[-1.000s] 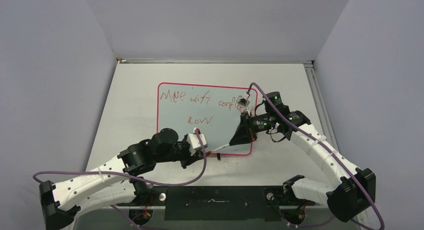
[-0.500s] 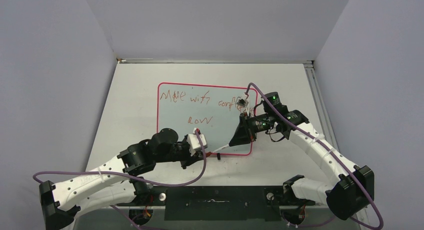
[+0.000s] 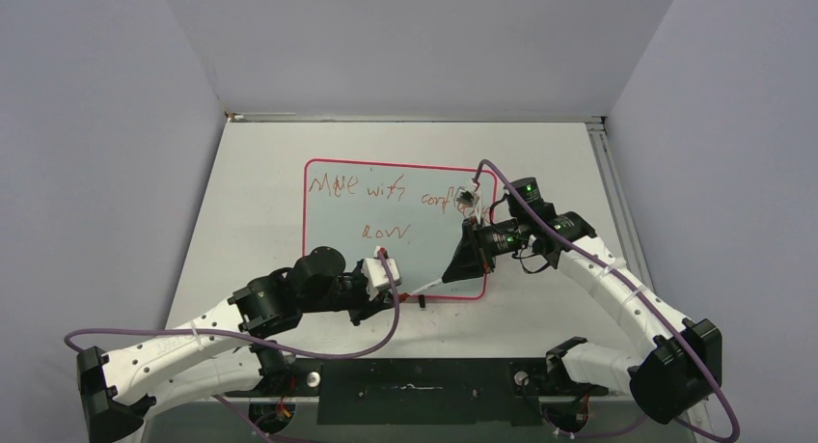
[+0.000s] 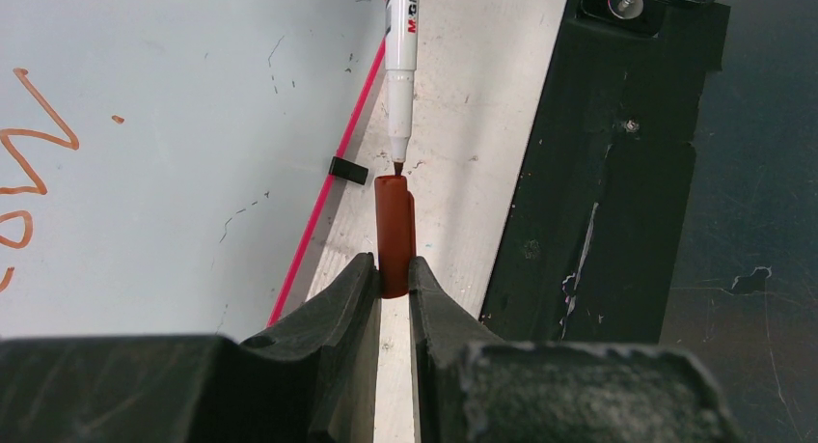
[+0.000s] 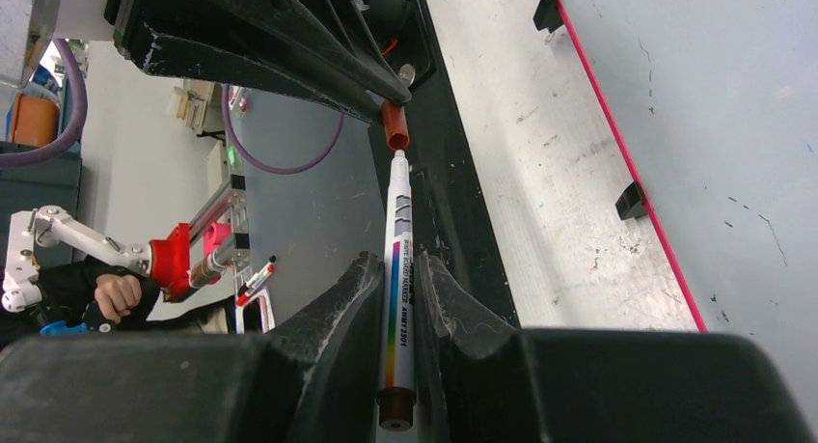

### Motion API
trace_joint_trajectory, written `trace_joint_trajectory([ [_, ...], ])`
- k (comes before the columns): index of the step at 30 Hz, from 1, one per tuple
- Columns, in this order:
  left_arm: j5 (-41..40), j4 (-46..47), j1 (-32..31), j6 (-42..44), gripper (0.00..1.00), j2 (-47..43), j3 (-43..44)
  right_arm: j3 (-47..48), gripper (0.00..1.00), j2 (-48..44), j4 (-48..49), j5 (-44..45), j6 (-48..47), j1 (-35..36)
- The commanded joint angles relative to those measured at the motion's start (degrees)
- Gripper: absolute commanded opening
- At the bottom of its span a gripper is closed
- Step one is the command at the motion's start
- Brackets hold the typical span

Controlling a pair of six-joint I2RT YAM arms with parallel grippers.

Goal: Write a sentence on the whiteboard
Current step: Close the whiteboard marker at the center of the board.

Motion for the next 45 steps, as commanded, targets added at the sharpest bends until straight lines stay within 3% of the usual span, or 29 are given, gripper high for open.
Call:
trace_joint_trajectory([
  [1,0.82,0.89,0.11,0.37,0.00,-0.05,0.62,0.98,0.05,-0.22,1.62,-1.97,-1.43,0.68],
  [14,1.37,1.07,0.11,0.33,0.00,-0.12,0.71,0.62,0.05,1.49,3.56,-2.76,-0.73,2.06],
  [24,1.40,1.57,0.11,0.45,0.00,-0.77,0.45,-3.25,0.05,1.16,12.84,-4.70,6.12,4.16],
  [36,2.27,5.61,0.04,-0.60,0.00,-2.90,-0.32,-4.39,0.05,2.94,14.93,-5.70,7.37,7.87],
  [45,2.90,10.09,0.03,-3.39,0.00,-2.83,-0.13,-7.48,0.05,0.94,24.36,-5.23,15.59,9.87],
])
